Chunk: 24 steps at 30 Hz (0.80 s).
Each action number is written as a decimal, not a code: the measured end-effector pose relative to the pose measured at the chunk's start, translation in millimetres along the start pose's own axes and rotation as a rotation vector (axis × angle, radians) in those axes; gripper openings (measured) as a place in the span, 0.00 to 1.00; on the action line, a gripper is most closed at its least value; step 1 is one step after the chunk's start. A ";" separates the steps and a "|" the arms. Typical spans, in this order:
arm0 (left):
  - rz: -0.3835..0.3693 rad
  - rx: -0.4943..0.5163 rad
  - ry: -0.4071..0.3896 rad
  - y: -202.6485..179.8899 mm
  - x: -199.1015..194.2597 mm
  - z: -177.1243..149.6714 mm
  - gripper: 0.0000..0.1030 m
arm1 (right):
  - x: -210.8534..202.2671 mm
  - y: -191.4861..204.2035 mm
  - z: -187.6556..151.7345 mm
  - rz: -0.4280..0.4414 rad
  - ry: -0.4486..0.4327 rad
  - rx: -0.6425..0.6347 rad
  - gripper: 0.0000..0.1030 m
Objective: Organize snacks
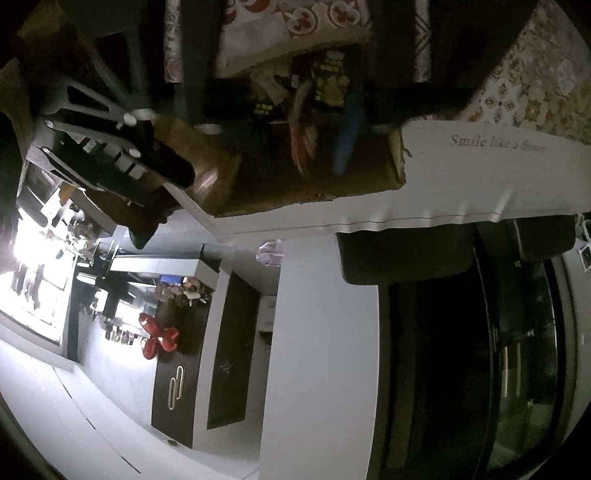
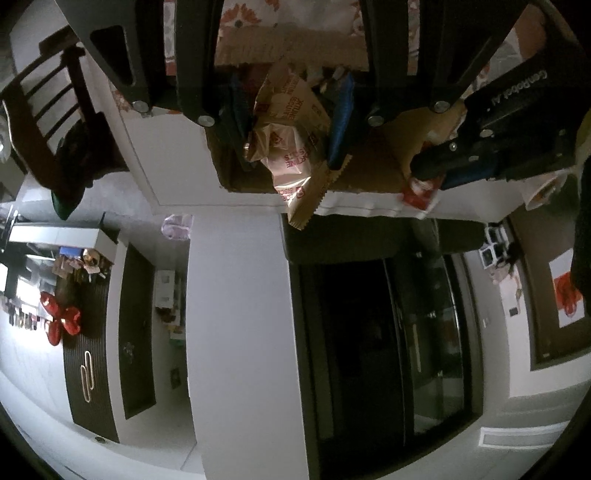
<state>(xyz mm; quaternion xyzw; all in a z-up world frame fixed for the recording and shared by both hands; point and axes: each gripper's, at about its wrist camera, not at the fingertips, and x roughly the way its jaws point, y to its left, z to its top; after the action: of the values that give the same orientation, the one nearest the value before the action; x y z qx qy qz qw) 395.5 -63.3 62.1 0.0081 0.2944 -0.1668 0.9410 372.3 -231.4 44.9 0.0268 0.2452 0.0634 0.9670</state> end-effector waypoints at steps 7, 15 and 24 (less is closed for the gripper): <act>0.105 0.040 -0.023 -2.7 -15.8 -10.6 0.68 | -3.5 -8.7 -3.5 -0.050 0.010 0.034 0.67; 0.214 0.072 -0.077 -10.6 -59.7 -36.6 0.86 | -39.7 -7.6 -26.9 -0.102 0.014 0.048 0.77; 0.266 0.079 -0.138 -17.4 -117.1 -72.0 1.00 | -98.5 1.5 -52.0 -0.138 0.009 0.050 0.87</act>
<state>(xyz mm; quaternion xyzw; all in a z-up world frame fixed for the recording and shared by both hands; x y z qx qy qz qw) 260.0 -35.4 69.3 0.0727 0.2186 -0.0525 0.9717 261.4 -242.2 45.7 0.0339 0.2522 -0.0093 0.9670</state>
